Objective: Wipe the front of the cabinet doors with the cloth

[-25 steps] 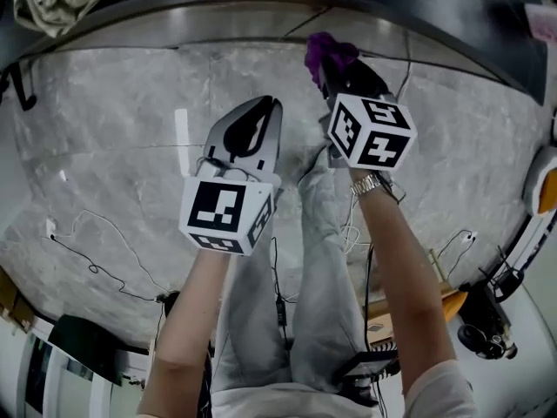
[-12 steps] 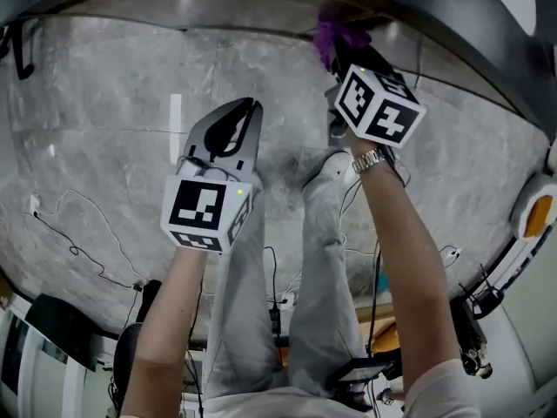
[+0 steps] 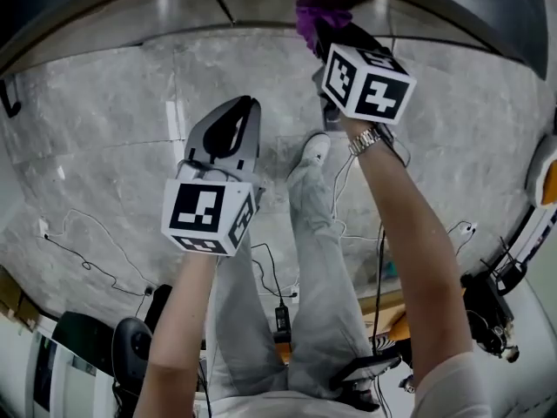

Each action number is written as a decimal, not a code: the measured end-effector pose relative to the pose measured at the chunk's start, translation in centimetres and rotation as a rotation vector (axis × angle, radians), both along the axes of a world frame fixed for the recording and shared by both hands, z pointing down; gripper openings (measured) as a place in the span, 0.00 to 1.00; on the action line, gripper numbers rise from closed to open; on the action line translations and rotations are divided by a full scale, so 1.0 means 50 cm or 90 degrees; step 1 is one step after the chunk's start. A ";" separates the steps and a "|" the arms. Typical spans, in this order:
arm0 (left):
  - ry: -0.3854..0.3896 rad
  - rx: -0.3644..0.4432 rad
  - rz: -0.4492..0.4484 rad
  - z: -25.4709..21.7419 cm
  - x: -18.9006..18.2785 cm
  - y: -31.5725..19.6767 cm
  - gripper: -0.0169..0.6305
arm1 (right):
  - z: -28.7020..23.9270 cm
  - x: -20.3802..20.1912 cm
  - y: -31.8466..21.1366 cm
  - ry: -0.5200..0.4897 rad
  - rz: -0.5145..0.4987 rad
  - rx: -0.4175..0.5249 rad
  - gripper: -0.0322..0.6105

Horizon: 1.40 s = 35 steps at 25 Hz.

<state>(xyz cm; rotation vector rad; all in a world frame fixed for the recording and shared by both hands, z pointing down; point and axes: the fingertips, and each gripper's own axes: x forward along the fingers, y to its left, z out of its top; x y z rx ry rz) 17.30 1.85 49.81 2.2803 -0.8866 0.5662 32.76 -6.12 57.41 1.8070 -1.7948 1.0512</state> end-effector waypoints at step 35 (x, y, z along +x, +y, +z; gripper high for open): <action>-0.002 -0.025 0.067 0.074 0.060 -0.004 0.08 | 0.152 0.149 0.165 0.041 0.117 -0.105 0.28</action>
